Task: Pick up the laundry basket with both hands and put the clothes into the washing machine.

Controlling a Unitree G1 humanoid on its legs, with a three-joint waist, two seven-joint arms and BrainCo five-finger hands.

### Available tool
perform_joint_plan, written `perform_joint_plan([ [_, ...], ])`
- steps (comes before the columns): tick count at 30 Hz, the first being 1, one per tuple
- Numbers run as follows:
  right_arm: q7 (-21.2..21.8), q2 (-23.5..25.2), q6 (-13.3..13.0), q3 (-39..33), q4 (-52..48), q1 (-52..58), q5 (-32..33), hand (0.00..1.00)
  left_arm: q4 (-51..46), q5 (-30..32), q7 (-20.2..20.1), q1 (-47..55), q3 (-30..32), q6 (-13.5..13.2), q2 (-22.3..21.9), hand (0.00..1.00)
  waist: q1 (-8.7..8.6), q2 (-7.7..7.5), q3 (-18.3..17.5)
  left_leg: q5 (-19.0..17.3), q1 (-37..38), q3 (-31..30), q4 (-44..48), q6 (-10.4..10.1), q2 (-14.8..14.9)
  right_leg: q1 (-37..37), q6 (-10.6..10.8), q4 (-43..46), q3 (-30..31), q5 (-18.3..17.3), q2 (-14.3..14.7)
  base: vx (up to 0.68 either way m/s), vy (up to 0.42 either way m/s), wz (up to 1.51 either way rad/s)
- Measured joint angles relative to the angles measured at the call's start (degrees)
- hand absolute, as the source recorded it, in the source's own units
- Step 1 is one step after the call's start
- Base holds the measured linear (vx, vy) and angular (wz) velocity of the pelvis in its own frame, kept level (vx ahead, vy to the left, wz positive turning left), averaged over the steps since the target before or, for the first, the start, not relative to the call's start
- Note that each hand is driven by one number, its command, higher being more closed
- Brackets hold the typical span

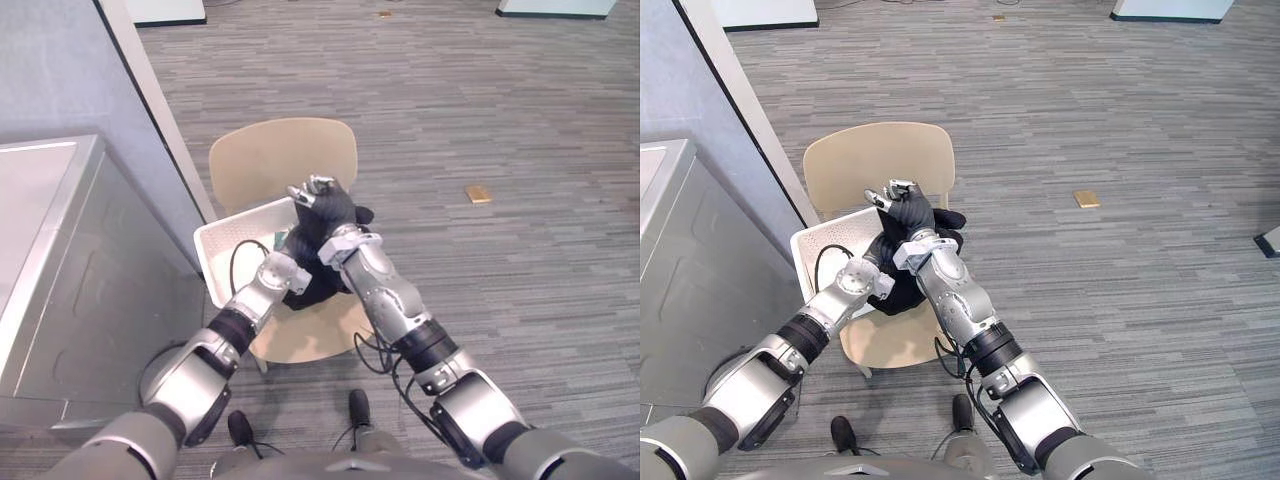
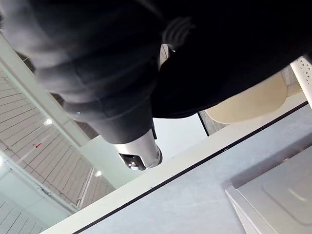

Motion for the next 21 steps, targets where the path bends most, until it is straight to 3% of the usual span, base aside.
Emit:
perform_joint_plan([
  [6, -1.0, 1.1, -1.2, 0.0, 0.0, 0.1, -0.1, 1.0, -1.4, -4.9, 4.8, 0.5, 1.0, 0.0, -2.2, 1.0, -0.01, -0.73, 0.6, 0.1, 0.0, -1.7, 0.0, 0.0, 0.0, 1.2, -0.1, 0.0, -1.7, -0.4, -0.1, -0.02, -0.009, 0.13],
  [12, -2.3, 1.9, -1.3, 0.1, -0.4, 1.2, -0.2, 1.0, -4.3, -8.5, 6.9, 3.4, 1.1, -0.3, -3.1, 1.0, 0.64, -0.96, 0.8, 0.1, 0.1, -2.4, 0.0, 0.0, 0.0, 1.8, -0.1, 0.0, -2.6, -0.7, -0.2, 0.0, -0.008, 0.08],
  [15, -2.3, 1.0, -1.3, -0.3, -4.4, 4.6, -0.4, 1.0, -10.1, -12.1, 7.2, 7.5, 1.7, -0.3, -2.8, 1.0, 0.88, -0.98, 0.8, 0.1, 0.1, -3.0, 0.0, 0.0, -0.1, 2.3, 0.1, 0.0, -3.1, -0.9, -0.2, 0.01, -0.015, 0.09],
  [16, -2.2, 0.3, -1.3, -0.3, -6.0, 5.8, -0.5, 0.0, -12.2, -12.1, 7.2, 8.8, 2.5, -0.5, -2.6, 1.0, 0.89, -0.99, 0.8, 0.1, 0.1, -3.2, 0.0, 0.0, -0.1, 2.4, 0.2, 0.0, -3.2, -1.0, -0.2, 0.01, -0.01, 0.05],
  [21, -1.3, -1.2, -1.1, -9.9, -15.0, 18.1, -2.8, 0.0, -23.7, -13.2, 7.2, 17.8, 13.3, -1.9, -1.4, 1.0, 1.07, -1.41, 1.0, 0.0, 0.7, -3.2, 0.0, 0.0, -0.3, 2.8, 0.4, 0.5, -3.2, -1.5, -0.3, 0.0, -0.002, 0.01],
])
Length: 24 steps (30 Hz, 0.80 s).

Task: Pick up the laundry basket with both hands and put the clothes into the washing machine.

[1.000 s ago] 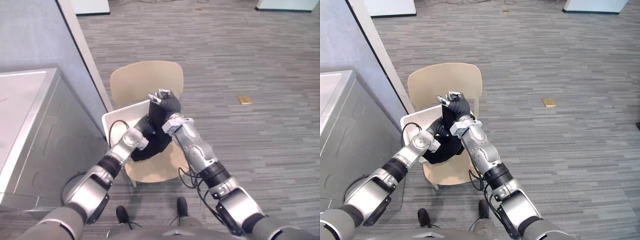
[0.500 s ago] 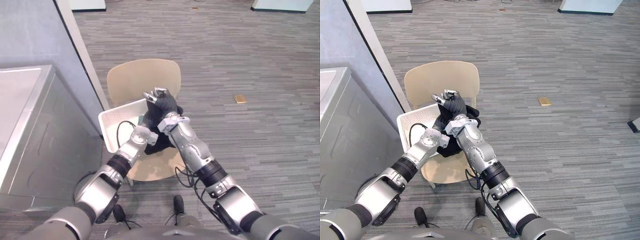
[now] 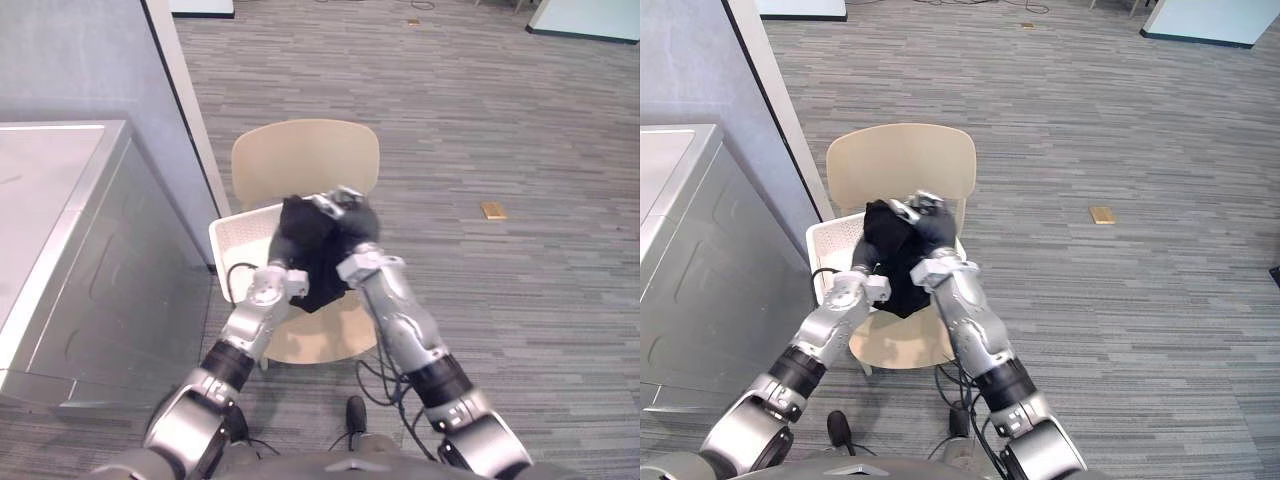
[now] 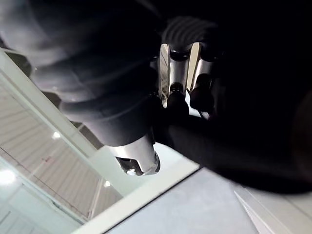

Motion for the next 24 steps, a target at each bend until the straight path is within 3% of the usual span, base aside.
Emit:
perform_joint_plan([
  [3, 2.2, -2.4, 0.0, -8.1, -6.2, 12.1, 0.0, 0.0, -2.2, -1.1, 0.0, 5.8, 10.3, -1.4, 0.8, 1.0, -0.24, -0.06, 0.0, -0.4, 1.2, 0.1, 0.0, -0.2, 0.0, 0.4, 0.0, 1.3, 0.1, -1.5, 0.0, 0.0, 0.0, 0.0],
  [7, 5.5, -1.6, 0.1, -16.9, -10.4, 22.4, -2.5, 0.0, -4.3, -1.1, 0.0, 11.8, 21.5, -1.6, 1.1, 1.0, -1.14, -0.19, 0.0, -1.1, 1.2, 0.3, 0.0, -0.6, 0.0, 0.3, -0.1, 1.3, 0.3, -2.0, 0.0, 0.0, 0.001, -0.01],
  [13, 8.2, 2.2, 2.2, -27.9, -10.4, 30.4, -9.0, 0.0, -12.1, -1.8, -0.6, 22.3, 31.8, -3.3, -0.9, 1.0, -1.26, -0.4, -0.1, -1.6, 1.4, 0.8, 0.0, -0.8, 0.0, 0.3, -0.2, 0.8, 0.6, -1.9, -0.1, 0.01, -0.002, -0.02],
  [21, 7.6, 8.4, 5.3, -36.1, 2.2, 32.9, -18.0, 0.0, -13.5, -4.9, -4.8, 32.8, 34.8, -4.3, -5.4, 1.0, -1.0, -0.59, -2.1, -1.9, 2.5, 0.8, 0.0, -0.5, -0.2, 1.5, -0.3, 0.4, 0.4, -2.1, -0.2, 0.01, -0.003, 0.0],
  [24, 5.5, 10.7, 6.6, -36.8, 7.2, 34.1, -20.4, 0.0, -13.3, -5.7, -6.4, 36.2, 33.1, -3.8, -6.7, 1.0, 0.14, -0.14, -2.2, -1.9, 3.9, 0.7, 0.0, -0.5, -0.1, 3.1, 0.0, 0.9, 0.0, -2.3, -0.2, 0.01, -0.001, 0.06],
])
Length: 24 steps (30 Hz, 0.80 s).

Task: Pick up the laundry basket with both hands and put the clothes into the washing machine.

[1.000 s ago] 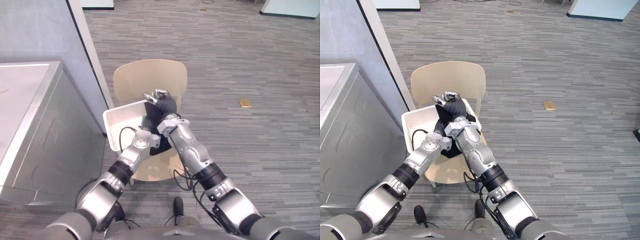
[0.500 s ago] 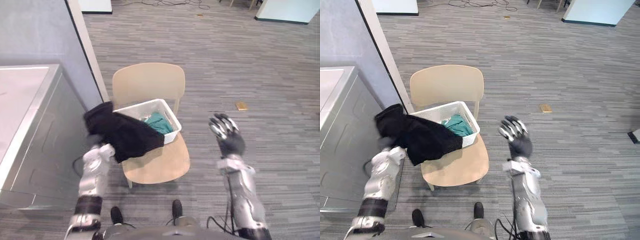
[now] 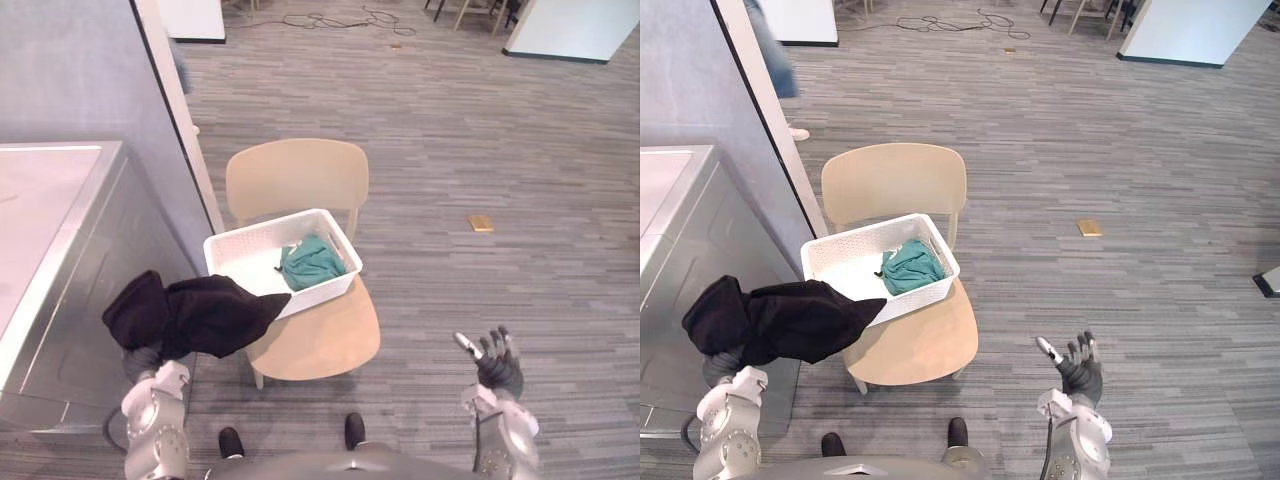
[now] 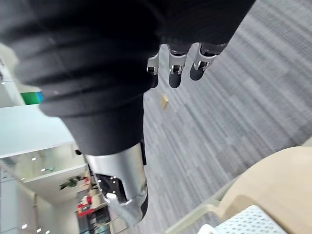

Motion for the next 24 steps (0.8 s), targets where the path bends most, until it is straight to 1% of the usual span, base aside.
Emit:
perform_joint_plan([
  [2, -0.2, 0.9, 0.1, 0.1, 2.0, 1.0, 0.0, 0.0, 0.2, -0.8, -0.9, 1.7, -1.2, 0.1, -0.1, 1.0, 0.43, 0.51, -0.3, -0.2, 0.8, 0.1, 0.0, 0.1, 0.0, 0.5, 0.1, 0.9, -0.2, -0.8, -0.2, -0.01, 0.007, 0.12],
  [3, -0.5, 1.1, 0.2, 0.7, 4.1, 1.5, 0.0, 0.0, 1.9, -1.5, -1.3, 2.7, -2.3, 0.1, -0.2, 1.0, 0.63, 1.19, -0.5, -0.5, 1.5, 0.1, 0.0, 0.1, 0.0, 1.0, -0.1, 2.0, -0.8, -1.9, -0.4, -0.02, 0.013, 0.19],
  [5, -1.6, 1.3, 0.3, 1.5, 6.8, 1.8, 0.1, 0.0, 4.7, -2.4, -2.0, 3.2, -3.3, 0.3, -0.3, 1.0, 0.93, 1.77, -1.1, -0.8, 1.9, -0.3, 0.0, -0.1, -0.1, 1.1, 0.0, 3.2, -1.4, -3.1, -0.6, -0.03, 0.02, 0.18],
  [7, -2.4, 1.4, 0.7, 2.4, 11.6, 1.9, 0.2, 0.0, 8.3, -5.5, -2.5, 4.2, -4.5, 1.3, -0.5, 1.0, 1.86, 2.23, -1.3, -1.0, 3.0, -0.4, 0.0, 0.2, 0.0, 1.7, 0.2, 4.6, -1.8, -4.2, -0.7, -0.04, 0.01, 0.1],
  [9, -2.7, 1.3, 0.8, 2.3, 15.4, 1.6, 0.3, 0.0, 10.9, -7.7, -2.5, 4.9, -5.3, 2.0, -0.6, 1.0, 2.31, 2.48, -1.8, -1.0, 3.1, -0.4, 0.0, 0.1, 0.0, 1.9, 0.2, 5.1, -2.5, -4.4, -1.0, -0.03, 0.006, 0.11],
  [13, -4.1, 1.1, 1.0, 3.3, 22.7, 0.9, 0.3, 0.0, 14.8, -9.4, -2.5, 5.6, -7.1, 2.4, -0.7, 1.0, 2.97, 2.42, -1.9, -1.0, 3.0, -0.6, 0.0, 0.2, -0.2, 2.1, -0.1, 5.8, -3.6, -4.8, -1.4, -0.02, 0.014, 0.13],
  [14, -4.5, 1.1, 1.1, 3.7, 25.3, 0.6, 0.3, 0.0, 16.6, -9.4, -2.5, 5.6, -7.4, 2.5, -0.7, 1.0, 3.01, 2.27, -2.0, -1.0, 2.8, -0.9, 0.0, 0.2, -0.2, 2.1, -0.1, 5.8, -4.1, -4.8, -1.5, 0.01, 0.012, 0.12],
  [15, -4.6, 1.0, 1.1, 4.1, 28.2, 0.1, 0.3, 0.0, 18.3, -9.4, -2.5, 5.5, -7.4, 2.6, -0.7, 1.0, 2.94, 2.47, -2.1, -1.0, 2.4, -1.3, 0.0, 0.2, -0.2, 2.1, -0.1, 5.7, -4.5, -4.9, -1.5, 0.01, 0.008, 0.13],
  [17, -4.7, 0.8, 1.2, 4.1, 31.2, -0.4, 0.3, 0.0, 19.9, -9.6, -2.4, 5.5, -7.4, 2.7, -0.7, 1.0, 3.01, 2.36, -2.2, -1.1, 2.3, -1.4, 0.0, 0.2, -0.2, 2.1, -0.1, 5.7, -4.6, -4.9, -1.5, 0.01, 0.001, 0.05],
  [18, -4.8, 0.7, 1.2, 4.0, 33.1, -0.9, 0.5, 0.0, 21.4, -11.0, -2.3, 5.6, -7.4, 2.7, -0.7, 1.0, 3.18, 2.52, -2.1, -1.1, 2.2, -1.4, 0.0, 0.2, -0.1, 2.0, 0.0, 5.7, -4.6, -4.9, -1.4, 0.0, 0.0, 0.0],
  [20, -5.0, 0.7, 1.2, 3.9, 34.1, -1.7, 0.3, 0.0, 22.6, -11.9, -2.0, 5.6, -7.3, 2.7, -0.7, 1.0, 3.18, 2.69, -1.9, -1.1, 2.2, -1.5, 0.0, 0.2, 0.0, 2.0, 0.0, 5.7, -4.6, -5.0, -1.3, 0.02, -0.004, 0.01],
  [23, -5.0, 0.6, 1.1, 4.1, 35.4, -2.9, 0.2, 0.0, 23.0, -14.1, -1.8, 5.9, -7.3, 2.7, -0.7, 1.0, 3.31, 2.85, -1.3, -1.2, 2.3, -2.3, 0.4, 0.2, 0.1, 2.0, 0.0, 7.0, -5.0, -6.1, -1.3, 0.05, -0.01, 0.08],
  [24, -5.0, 0.0, 1.1, 4.3, 35.5, -3.2, 0.1, 0.0, 23.0, -14.9, -1.7, 6.0, -7.0, 2.6, -0.7, 1.0, 3.49, 2.42, -0.6, -0.9, 2.4, -2.7, 0.5, 0.3, 0.2, 1.5, -0.2, 9.2, -5.3, -6.8, -1.5, 0.06, -0.026, 0.23],
])
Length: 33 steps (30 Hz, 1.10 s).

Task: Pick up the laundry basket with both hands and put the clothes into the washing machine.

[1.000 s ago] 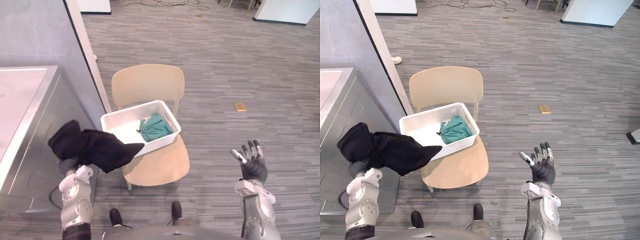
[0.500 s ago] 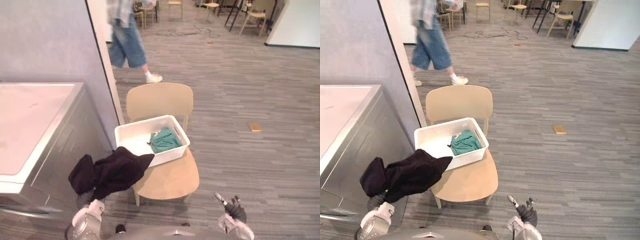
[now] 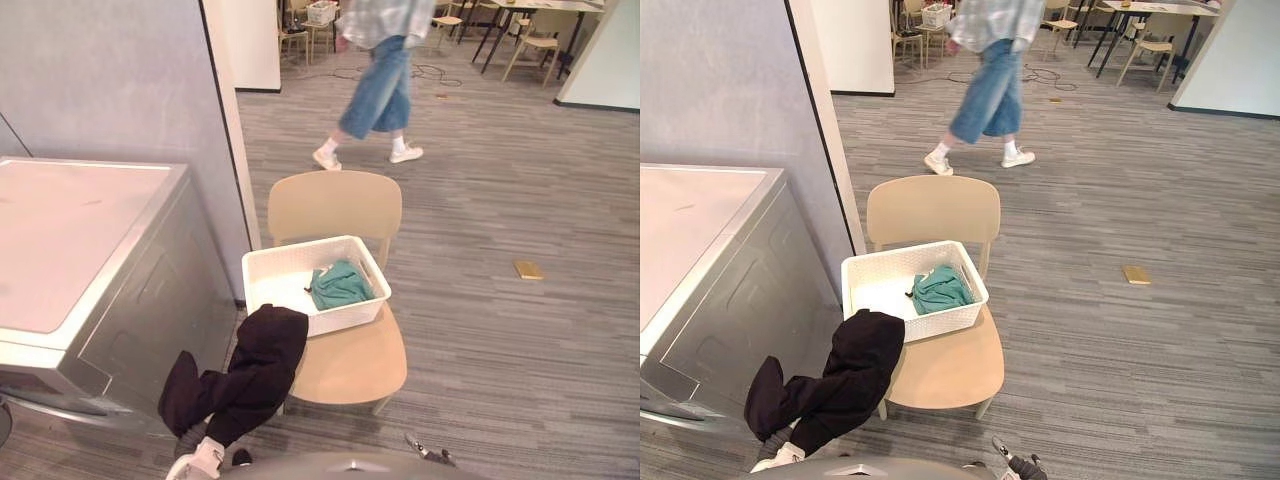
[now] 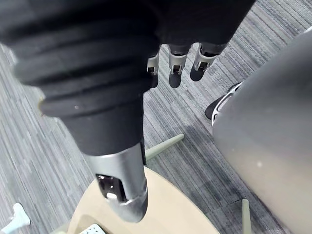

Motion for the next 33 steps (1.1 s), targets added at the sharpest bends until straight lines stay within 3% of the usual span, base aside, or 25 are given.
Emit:
perform_joint_plan([
  [5, 0.0, -1.1, 0.0, 2.6, -0.5, -3.3, -0.6, 0.0, -3.0, -3.0, 0.5, -1.8, 0.7, -0.3, 0.3, 1.0, 0.17, -1.34, 4.4, -1.6, -6.5, -4.4, 7.2, 0.3, -1.1, -6.9, 0.3, 14.9, -3.2, -7.7, -4.5, -0.03, -0.032, 0.49],
  [6, -0.2, -1.7, 0.0, 2.7, -0.6, -4.5, -1.2, 0.0, -3.1, -3.0, 0.7, -2.2, 0.7, -0.3, 0.3, 1.0, 0.23, 0.04, 5.4, -2.1, -8.1, -4.7, 7.1, 0.3, -1.3, -8.3, 0.3, 18.0, -4.4, -8.9, -5.4, -0.05, -0.044, 0.61],
  [7, -0.2, -2.2, 0.0, 2.6, -0.6, -5.1, -1.4, 0.0, -3.3, -3.0, 0.9, -2.3, 0.5, -0.3, 0.3, 1.0, 0.13, 0.36, 5.5, -3.0, -8.5, -4.5, 7.0, 0.1, -0.8, -8.7, 0.0, 18.7, -5.2, -9.0, -5.6, -0.04, -0.061, 0.54],
  [8, -0.3, -1.7, 0.0, 2.6, -0.7, -5.4, -1.6, 0.0, -4.0, -3.0, 1.0, -2.7, 0.9, -0.4, 0.4, 1.0, 0.39, -1.79, 5.8, -5.2, -8.5, -1.0, 8.0, 1.0, -0.9, -8.9, -0.6, 17.8, -6.6, -8.6, -7.6, 0.02, -0.025, 0.51],
  [9, -1.0, -1.7, -0.5, 2.6, -1.3, -6.1, -1.6, 0.0, -5.2, -3.0, 1.0, -3.2, 0.4, -0.3, 1.0, 1.0, 0.46, -1.62, 6.4, -7.0, -12.2, 1.2, 21.9, 5.5, 1.0, -9.1, -1.0, 18.8, -7.7, -8.6, -9.3, 0.02, -0.003, 0.44],
  [10, -1.5, -1.8, -0.4, 2.4, -1.7, -6.1, -1.6, 0.0, -5.8, -3.0, 0.9, -2.9, -0.6, -0.3, 0.5, 1.0, 0.67, -1.37, 6.6, -8.9, -13.2, 1.8, 29.6, 6.4, 2.7, -9.3, -1.1, 19.4, -9.0, -8.6, -9.8, 0.01, 0.021, 0.4],
  [11, -1.8, -2.1, -0.5, 2.3, -2.6, -5.9, -1.4, 0.0, -6.8, -3.1, 0.9, -2.3, -2.0, -0.3, 0.5, 1.0, 0.65, -0.08, 6.6, -12.8, -12.7, 2.4, 39.7, 6.0, 6.3, -8.2, -1.2, 19.9, -10.4, -8.5, -9.9, -0.02, 0.024, 0.33],
  [12, -2.0, -2.0, -0.6, 2.0, -2.8, -5.5, -1.0, 0.0, -7.3, -3.1, 0.9, -2.3, -2.6, -0.3, 0.5, 1.0, 0.16, 0.56, 6.1, -13.6, -10.2, 2.7, 43.7, 5.6, 9.5, -7.3, -1.1, 20.1, -11.7, -8.5, -10.4, -0.01, 0.059, 0.37],
  [14, -2.2, -1.5, -0.8, -0.2, -2.0, -5.6, -1.0, 0.0, -7.3, -3.1, 0.8, -3.1, -3.0, -0.3, 0.9, 1.0, -0.59, 0.95, 5.6, -11.9, -6.9, 2.0, 42.3, 5.5, 13.0, -7.0, -0.7, 21.5, -13.6, -8.2, -11.9, 0.02, 0.217, 0.65],
  [15, -2.3, -1.4, -1.1, -2.0, 0.3, -6.8, -1.0, 0.0, -7.0, -3.1, 0.9, -4.4, -3.4, -0.2, 0.7, 1.0, -1.11, 0.95, 5.2, -12.9, -6.6, 1.2, 38.9, 3.5, 11.5, -7.6, 0.1, 21.8, -14.6, -7.3, -13.1, 0.0, 0.309, 0.98],
  [16, -2.4, -1.1, -0.8, -4.4, 4.3, -8.7, -1.0, 0.0, -6.6, -3.1, 1.0, -5.8, -3.0, -0.3, 0.8, 1.0, -1.61, -0.39, 4.7, -13.5, -6.8, 1.0, 35.1, 3.1, 8.2, -8.0, -0.1, 20.5, -15.5, -5.6, -14.5, -0.03, 0.261, 0.92],
  [17, -2.6, -0.7, -0.6, -4.6, 6.1, -9.1, -1.0, 0.0, -6.5, -3.1, 1.0, -6.2, -2.7, -0.5, 0.8, 1.0, -1.82, -0.42, 4.8, -13.7, -7.2, -0.3, 32.7, 2.7, 6.8, -7.9, -0.8, 18.1, -15.4, -4.7, -14.0, -0.01, 0.313, 0.78],
  [18, -2.6, -0.9, 0.0, -4.9, 7.6, -9.5, -1.2, 0.0, -6.1, -3.1, 1.0, -6.2, -2.4, -0.8, 0.8, 1.0, -1.64, -1.38, 4.2, -15.0, -6.7, -0.9, 29.5, 0.0, 6.3, -6.7, 0.0, 15.1, -15.9, -1.9, -13.3, 0.02, 0.285, 0.51],
  [20, -2.6, -1.3, 0.1, -5.1, 9.6, -10.6, -1.2, 0.0, -4.8, -3.1, 1.0, -6.3, -2.4, -0.7, 1.3, 1.0, -1.48, -0.61, 4.7, -17.3, -5.2, -1.9, 25.7, -3.5, 5.9, -5.0, -0.1, 14.3, -18.2, 0.8, -13.1, 0.04, 0.322, 0.47],
  [24, -2.6, -2.4, 0.2, -5.0, 11.0, -10.3, -1.7, 0.0, -4.3, -2.9, 0.9, -4.6, -3.7, -0.3, 1.6, 1.0, -0.85, -0.95, 5.1, -17.2, 0.2, -4.0, 17.9, -3.6, 2.0, 0.2, -0.1, 13.4, -20.5, 5.7, -15.8, 0.0, 0.248, 0.64],
  [25, -2.6, -2.9, 0.3, -4.8, 11.3, -9.9, -1.8, 0.0, -4.3, -2.8, 0.8, -3.9, -3.7, -0.2, 2.0, 1.0, -0.07, -1.09, 5.0, -16.3, 1.0, -4.7, 16.1, -2.9, 0.5, 1.0, -0.3, 12.5, -20.9, 8.8, -16.7, -0.03, 0.155, 0.3],
  [28, -2.1, -3.2, 0.9, -4.5, 11.2, -9.9, -2.1, 0.0, -4.0, -1.6, 0.7, -3.3, -3.5, -0.2, 2.4, 1.0, 0.16, -1.24, 5.1, -13.5, 2.0, -6.7, 11.7, -1.2, -2.2, 1.1, -1.5, 13.2, -21.1, 14.4, -18.9, -0.03, 0.16, 0.52],
  [30, -2.1, -3.3, 0.7, -4.4, 10.6, -9.2, -2.1, 0.0, -3.1, -0.4, 0.5, -3.3, -3.6, -0.2, 2.3, 1.0, 0.18, -1.51, 5.6, -11.8, 3.3, -8.1, 9.0, 0.0, -3.6, 0.9, -5.3, 15.5, -20.7, 18.3, -20.5, 0.03, 0.09, 0.46],
  [31, -2.2, -3.4, 0.6, -4.4, 10.3, -9.0, -2.1, 0.0, -2.5, 0.5, 0.4, -3.2, -3.8, -0.1, 2.1, 1.0, 0.29, -1.53, 5.7, -11.5, 3.9, -8.4, 8.3, 0.5, -3.8, -0.2, -9.0, 17.3, -19.1, 20.9, -20.7, 0.02, 0.098, 0.16],
  [32, -2.0, -3.2, 0.7, -3.7, 9.4, -9.1, -2.1, 0.0, -2.4, 1.6, 0.4, -2.5, -3.6, 0.0, 1.8, 1.0, 0.6, -0.89, 6.2, -11.5, 4.9, -8.4, 7.7, 1.0, -3.1, -2.6, -9.9, 21.4, -13.8, 18.0, -18.7, 0.02, 0.061, 0.05],
  [33, -1.8, -1.4, 1.1, -2.6, 7.7, -8.9, -2.0, 0.0, -1.8, 1.9, 0.5, -2.2, -3.5, 0.0, 2.6, 1.0, 0.79, -1.47, 6.5, -11.5, 5.4, -9.0, 8.0, 1.4, -1.8, -4.8, -5.1, 28.5, -8.7, 7.2, -13.4, 0.0, 0.025, 0.03],
])
